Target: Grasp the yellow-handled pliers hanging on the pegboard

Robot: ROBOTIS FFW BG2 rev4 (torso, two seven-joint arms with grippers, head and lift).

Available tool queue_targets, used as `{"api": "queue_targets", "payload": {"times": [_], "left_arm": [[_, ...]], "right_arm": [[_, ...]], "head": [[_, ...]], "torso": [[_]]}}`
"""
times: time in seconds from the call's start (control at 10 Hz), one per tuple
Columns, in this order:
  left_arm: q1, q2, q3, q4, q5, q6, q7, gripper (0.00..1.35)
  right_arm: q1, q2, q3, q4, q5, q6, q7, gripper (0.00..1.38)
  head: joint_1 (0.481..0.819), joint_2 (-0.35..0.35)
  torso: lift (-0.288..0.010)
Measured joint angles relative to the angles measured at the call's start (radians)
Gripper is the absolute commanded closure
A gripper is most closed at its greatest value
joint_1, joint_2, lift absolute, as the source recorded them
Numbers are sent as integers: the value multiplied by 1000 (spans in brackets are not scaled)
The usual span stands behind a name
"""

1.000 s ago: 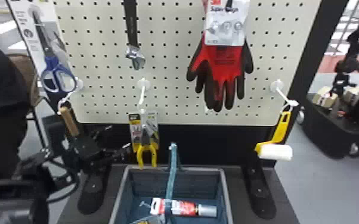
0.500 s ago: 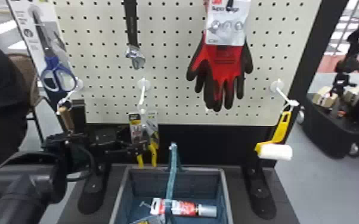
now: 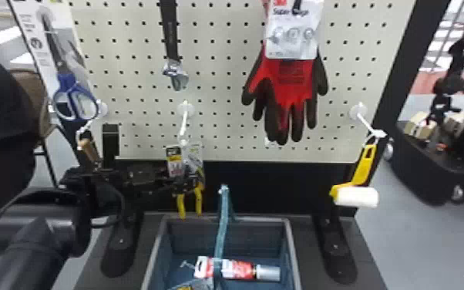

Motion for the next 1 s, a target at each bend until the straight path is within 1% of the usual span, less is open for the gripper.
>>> {"api": "queue_targets", "payload": {"times": [0.3,1.0], "left_arm": [[3,-2,-7,-1,5,-44,-2,1222],[2,-2,-17,-3,10,-47,-2,1222]], "right_arm": [[5,0,0,-2,-2,0,0,268],[5,0,0,-2,-2,0,0,268]], "head": [[549,0],[549,0]], "torso": [[-100],[-100]]}}
